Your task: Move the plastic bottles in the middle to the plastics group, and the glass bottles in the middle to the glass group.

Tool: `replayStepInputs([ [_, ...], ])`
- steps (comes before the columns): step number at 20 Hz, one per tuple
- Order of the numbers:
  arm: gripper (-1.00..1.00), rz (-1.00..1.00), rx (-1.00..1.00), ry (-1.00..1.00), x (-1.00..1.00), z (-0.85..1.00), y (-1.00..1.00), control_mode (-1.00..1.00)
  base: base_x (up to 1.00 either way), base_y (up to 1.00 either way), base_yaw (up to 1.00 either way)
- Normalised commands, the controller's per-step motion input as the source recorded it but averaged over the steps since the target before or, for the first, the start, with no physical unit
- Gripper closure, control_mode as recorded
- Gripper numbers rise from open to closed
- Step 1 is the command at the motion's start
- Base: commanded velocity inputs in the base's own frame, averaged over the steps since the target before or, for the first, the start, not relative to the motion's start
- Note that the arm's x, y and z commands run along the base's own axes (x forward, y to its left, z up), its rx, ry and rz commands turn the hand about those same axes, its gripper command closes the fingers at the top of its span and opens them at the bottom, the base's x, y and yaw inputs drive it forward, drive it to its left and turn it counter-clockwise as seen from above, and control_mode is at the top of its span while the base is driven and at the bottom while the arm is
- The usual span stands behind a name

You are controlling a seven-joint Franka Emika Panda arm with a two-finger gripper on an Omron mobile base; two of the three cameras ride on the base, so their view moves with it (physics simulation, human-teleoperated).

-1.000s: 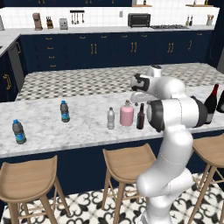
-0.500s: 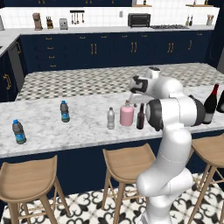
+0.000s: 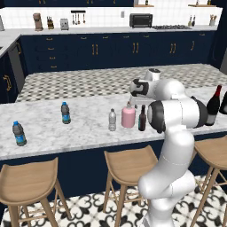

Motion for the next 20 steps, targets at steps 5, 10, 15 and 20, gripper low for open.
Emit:
replayStepInputs([
  [5, -1.0, -0.14, 0.0, -0.01, 0.0, 0.0, -0.01, -1.0, 0.0, 0.0, 0.0],
  [10, -1.0, -0.11, 0.0, -0.04, -0.04, 0.02, 0.0, -1.0, 0.0, 0.0, 0.0],
  [15, -1.0, -0.11, 0.0, -0.01, -0.1, 0.0, 0.0, -1.0, 0.0, 0.0, 0.0],
  [20, -1.0, -0.13, 0.02, 0.0, -0.15, -0.02, 0.0, -1.0, 0.0, 0.0, 0.0],
])
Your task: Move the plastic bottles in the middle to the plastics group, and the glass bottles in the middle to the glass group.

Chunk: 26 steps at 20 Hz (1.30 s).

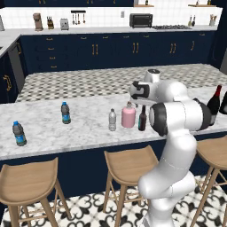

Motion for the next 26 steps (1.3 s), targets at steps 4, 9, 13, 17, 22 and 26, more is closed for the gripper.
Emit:
replayStepInputs([
  [4, 1.0, -0.15, 0.08, 0.0, -0.03, -0.03, 0.05, -1.0, 0.0, 0.0, 0.0],
  [9, 1.0, -0.14, 0.08, 0.0, 0.0, -0.17, 0.02, -1.0, 0.0, 0.0, 0.0],
  [13, 1.0, -0.13, 0.03, 0.0, 0.0, -0.12, 0.02, -1.0, 0.0, 0.0, 0.0],
  [17, 1.0, -0.05, 0.0, 0.0, -0.23, 0.05, -0.1, -1.0, 0.0, 0.0, 0.0],
  [22, 1.0, -0.09, 0.0, 0.0, -0.55, 0.32, -0.54, -1.0, 0.0, 0.0, 0.0],
  [26, 1.0, -0.08, -0.03, -0.04, -0.45, 0.34, -0.71, -1.0, 0.0, 0.0, 0.0],
])
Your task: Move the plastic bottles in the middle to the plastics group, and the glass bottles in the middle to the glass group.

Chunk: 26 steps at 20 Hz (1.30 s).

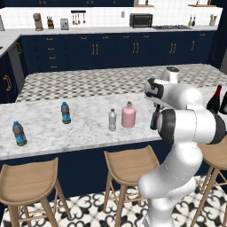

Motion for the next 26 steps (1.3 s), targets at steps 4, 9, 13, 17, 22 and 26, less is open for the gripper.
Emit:
replayStepInputs([
  [4, 1.0, -0.01, -0.14, -0.04, -0.19, 0.24, -0.7, -1.0, 0.0, 0.0, 0.0],
  [9, 1.0, 0.0, -0.14, -0.01, -0.06, 0.07, -0.76, -1.0, 0.0, 0.0, 0.0],
  [13, 1.0, 0.0, -0.11, 0.0, -0.04, 0.04, -0.83, -1.0, 0.0, 0.0, 0.0],
  [17, 1.0, -0.02, -0.13, 0.0, 0.0, 0.01, -0.81, -1.0, 0.0, 0.0, 0.0],
  [22, 1.0, -0.02, -0.03, -0.01, 0.0, -0.02, -0.89, -1.0, 0.0, 0.0, 0.0],
  [26, 1.0, 0.0, 0.0, -0.07, 0.15, -0.08, -0.67, -1.0, 0.0, 0.0, 0.0],
])
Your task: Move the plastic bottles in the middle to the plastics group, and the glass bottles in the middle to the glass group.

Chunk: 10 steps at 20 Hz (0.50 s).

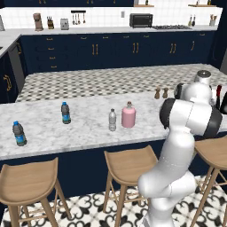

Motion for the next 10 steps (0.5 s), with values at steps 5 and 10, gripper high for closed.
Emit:
replayStepInputs([
  [5, 1.0, 0.0, 0.0, -0.07, 0.35, -0.08, -0.46, -1.0, 0.0, 0.0, 0.0],
  [10, 1.0, -0.03, 0.0, 0.0, 0.36, -0.26, -0.07, -1.0, 0.0, 0.0, 0.0],
])
